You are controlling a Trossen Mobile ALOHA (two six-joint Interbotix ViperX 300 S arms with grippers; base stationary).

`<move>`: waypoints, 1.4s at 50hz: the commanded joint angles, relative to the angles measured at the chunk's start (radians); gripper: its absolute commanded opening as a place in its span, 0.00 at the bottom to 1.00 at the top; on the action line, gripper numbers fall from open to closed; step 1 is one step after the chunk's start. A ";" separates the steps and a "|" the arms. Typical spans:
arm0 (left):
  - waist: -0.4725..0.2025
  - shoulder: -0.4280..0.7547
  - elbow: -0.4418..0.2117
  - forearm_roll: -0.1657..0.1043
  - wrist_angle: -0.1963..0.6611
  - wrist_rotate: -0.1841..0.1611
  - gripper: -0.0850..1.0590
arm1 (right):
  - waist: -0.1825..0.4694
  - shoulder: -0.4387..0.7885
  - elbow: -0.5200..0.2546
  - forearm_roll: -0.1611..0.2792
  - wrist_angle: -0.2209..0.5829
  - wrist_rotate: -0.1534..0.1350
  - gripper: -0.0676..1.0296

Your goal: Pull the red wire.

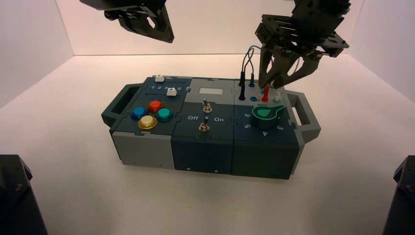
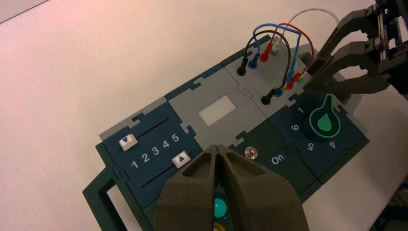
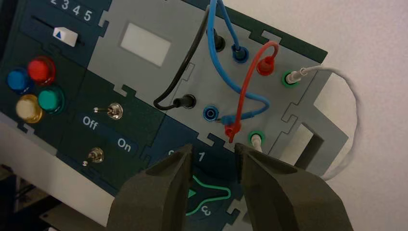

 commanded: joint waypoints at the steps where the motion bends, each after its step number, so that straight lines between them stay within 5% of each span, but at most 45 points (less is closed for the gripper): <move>1: -0.003 -0.009 -0.034 -0.002 -0.003 0.003 0.05 | 0.003 0.006 -0.034 0.003 -0.006 0.000 0.48; 34: -0.003 -0.014 -0.034 -0.002 -0.005 0.003 0.05 | 0.000 0.049 -0.044 0.003 -0.011 0.005 0.36; 70: -0.003 -0.038 -0.031 -0.002 -0.003 0.005 0.05 | -0.046 0.057 -0.054 -0.012 0.005 0.006 0.36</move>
